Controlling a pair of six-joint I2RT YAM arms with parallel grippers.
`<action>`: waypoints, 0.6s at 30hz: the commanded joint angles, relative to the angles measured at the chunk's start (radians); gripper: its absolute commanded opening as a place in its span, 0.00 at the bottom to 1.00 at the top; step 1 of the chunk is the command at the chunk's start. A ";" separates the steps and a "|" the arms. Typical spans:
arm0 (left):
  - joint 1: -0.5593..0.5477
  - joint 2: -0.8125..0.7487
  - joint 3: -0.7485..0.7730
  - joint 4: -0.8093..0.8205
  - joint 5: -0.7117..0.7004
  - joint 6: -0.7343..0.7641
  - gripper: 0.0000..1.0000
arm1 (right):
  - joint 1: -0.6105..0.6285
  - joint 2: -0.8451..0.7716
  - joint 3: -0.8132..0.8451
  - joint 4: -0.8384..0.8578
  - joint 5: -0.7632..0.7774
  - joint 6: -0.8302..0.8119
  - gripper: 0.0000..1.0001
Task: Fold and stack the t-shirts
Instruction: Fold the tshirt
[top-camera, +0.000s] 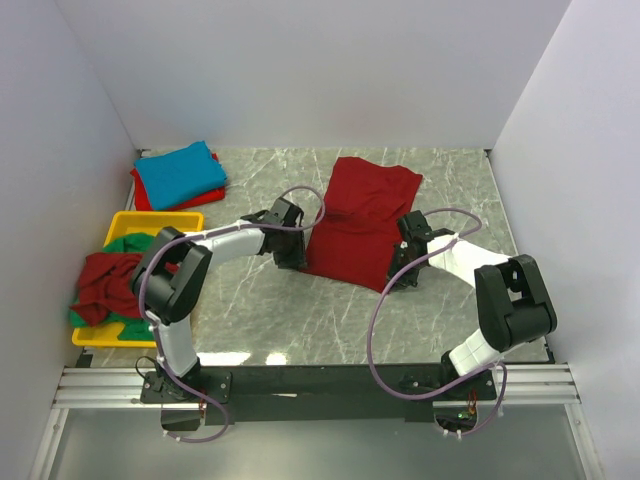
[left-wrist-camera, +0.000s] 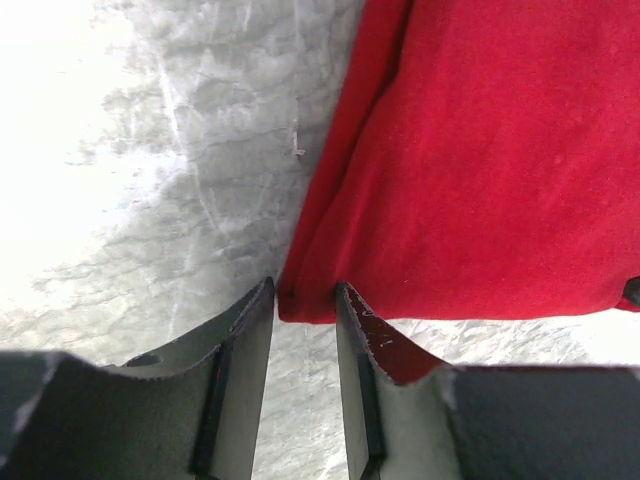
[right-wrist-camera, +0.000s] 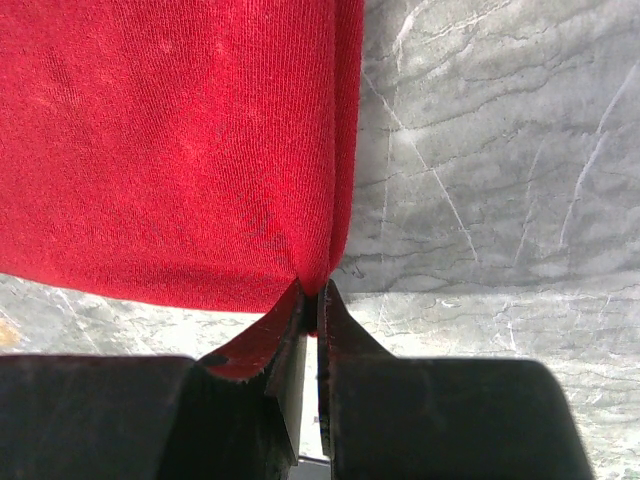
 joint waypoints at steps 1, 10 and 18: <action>-0.020 0.018 0.039 -0.008 -0.019 -0.003 0.38 | 0.009 0.031 -0.008 -0.003 0.012 -0.006 0.09; -0.037 0.050 0.036 -0.029 -0.042 -0.017 0.15 | 0.008 0.031 -0.002 -0.012 0.015 -0.020 0.08; -0.038 -0.016 0.016 -0.035 -0.039 -0.017 0.01 | 0.008 -0.005 0.010 -0.053 0.026 -0.043 0.00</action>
